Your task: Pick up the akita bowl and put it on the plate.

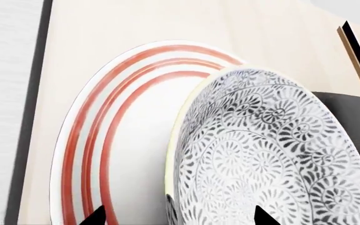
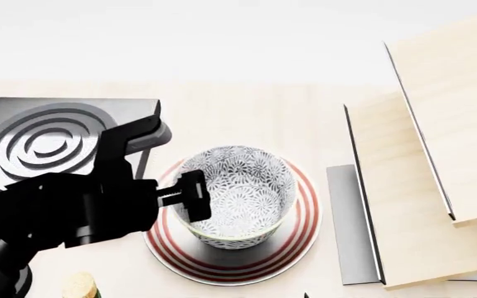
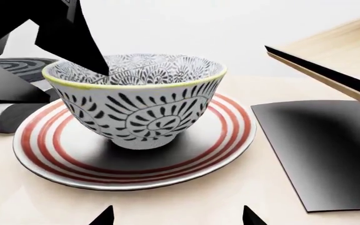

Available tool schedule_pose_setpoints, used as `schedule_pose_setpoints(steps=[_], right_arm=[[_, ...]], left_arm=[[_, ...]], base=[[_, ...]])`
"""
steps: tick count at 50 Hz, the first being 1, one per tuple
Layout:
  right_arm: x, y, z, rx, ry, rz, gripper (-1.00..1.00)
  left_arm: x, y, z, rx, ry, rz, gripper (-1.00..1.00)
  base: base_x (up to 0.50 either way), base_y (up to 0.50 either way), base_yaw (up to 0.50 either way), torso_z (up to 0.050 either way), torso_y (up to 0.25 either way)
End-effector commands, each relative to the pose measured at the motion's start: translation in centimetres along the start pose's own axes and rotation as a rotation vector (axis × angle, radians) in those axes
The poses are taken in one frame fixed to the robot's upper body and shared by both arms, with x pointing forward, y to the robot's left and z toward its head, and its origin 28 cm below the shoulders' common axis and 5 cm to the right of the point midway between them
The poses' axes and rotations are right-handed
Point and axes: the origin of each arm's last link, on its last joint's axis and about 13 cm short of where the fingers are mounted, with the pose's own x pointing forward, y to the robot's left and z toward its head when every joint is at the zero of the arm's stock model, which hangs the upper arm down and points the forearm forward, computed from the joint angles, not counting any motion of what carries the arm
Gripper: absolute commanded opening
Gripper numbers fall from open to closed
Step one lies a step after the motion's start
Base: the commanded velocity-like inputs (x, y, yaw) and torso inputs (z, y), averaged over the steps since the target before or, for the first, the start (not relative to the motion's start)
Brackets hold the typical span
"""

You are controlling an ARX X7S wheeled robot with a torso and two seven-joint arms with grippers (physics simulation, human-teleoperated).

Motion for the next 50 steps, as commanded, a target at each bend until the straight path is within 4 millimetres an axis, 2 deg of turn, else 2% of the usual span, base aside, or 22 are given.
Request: schedule_pose_setpoints(steps=[1,12,50], right_arm=[[-0.4,0.1,-0.8,-0.017,0.045,0.001,1.00],[-0.4,0.1,-1.0,-0.019,0.051,0.003,1.00],[-0.7,0.4,-0.1,-0.020,0.030,0.011,1.00]], left_arm=[[0.1,-0.2,-0.1,-0.005,0.003,-0.005,1.00],[0.1,0.0,-0.2,0.000,0.008,0.008,1.00],[-1.6,0.3,3.2,0.101,-0.089,0.128,1.00]], base=[[0.00,0.00,0.00,0.000,0.000],[0.00,0.00,0.00,0.000,-0.001],[0.00,0.00,0.00,0.000,-0.001]])
